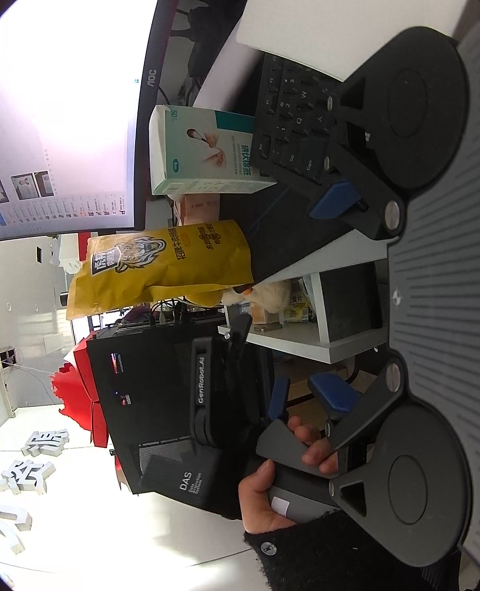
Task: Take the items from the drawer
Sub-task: 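Push the white drawer shut with the left tool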
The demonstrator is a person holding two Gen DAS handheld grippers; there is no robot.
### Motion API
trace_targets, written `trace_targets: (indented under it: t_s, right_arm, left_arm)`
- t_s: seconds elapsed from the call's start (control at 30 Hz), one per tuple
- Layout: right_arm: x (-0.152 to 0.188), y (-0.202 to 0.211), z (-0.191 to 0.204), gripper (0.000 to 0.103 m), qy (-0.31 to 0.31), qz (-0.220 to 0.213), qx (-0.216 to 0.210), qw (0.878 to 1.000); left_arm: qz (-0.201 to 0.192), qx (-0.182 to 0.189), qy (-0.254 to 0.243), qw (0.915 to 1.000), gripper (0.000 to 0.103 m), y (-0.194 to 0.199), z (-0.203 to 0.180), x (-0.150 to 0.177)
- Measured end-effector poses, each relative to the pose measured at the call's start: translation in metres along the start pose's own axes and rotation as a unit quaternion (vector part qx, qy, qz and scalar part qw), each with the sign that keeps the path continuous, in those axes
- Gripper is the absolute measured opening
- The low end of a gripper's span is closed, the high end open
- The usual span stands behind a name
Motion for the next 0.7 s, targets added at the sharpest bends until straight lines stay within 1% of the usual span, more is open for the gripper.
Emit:
trace_targets:
  t_s: [0.13,0.2,0.37,0.47,0.6,0.7]
  right_arm:
    - [0.0,0.0,0.001,0.09,0.002,0.001,0.002,1.0]
    - [0.0,0.0,0.001,0.09,0.002,0.001,0.002,1.0]
    - [-0.001,-0.002,-0.002,0.09,0.003,0.002,0.001,1.0]
    - [-0.001,-0.002,-0.002,0.09,0.003,0.003,0.001,1.0]
    - [0.0,-0.002,-0.001,0.09,0.003,0.004,0.0,1.0]
    - [0.0,-0.002,-0.001,0.09,0.004,0.004,0.0,1.0]
  left_arm:
    - [0.021,0.003,0.007,0.9997,0.103,-0.011,0.004,-0.001]
    - [0.033,0.011,0.013,0.9993,0.103,-0.016,0.006,0.0]
    - [0.066,0.059,0.032,0.9956,0.103,-0.027,0.004,0.006]
    - [0.067,0.05,0.025,0.9961,0.103,-0.028,0.001,0.007]
    - [0.072,0.059,0.042,0.9948,0.102,-0.028,0.002,0.006]
    - [0.076,0.045,0.028,0.9957,0.102,-0.029,-0.005,0.006]
Point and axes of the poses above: each gripper's, at about its wrist camera, not at the fingertips, and y roughly against the way its jaws point, z to its left, x to its underside, the point moved 5 cm from there along -y, roughly the way its jaws point, and after that the axes turned 8 degrees about z, right-handed, at the moved point
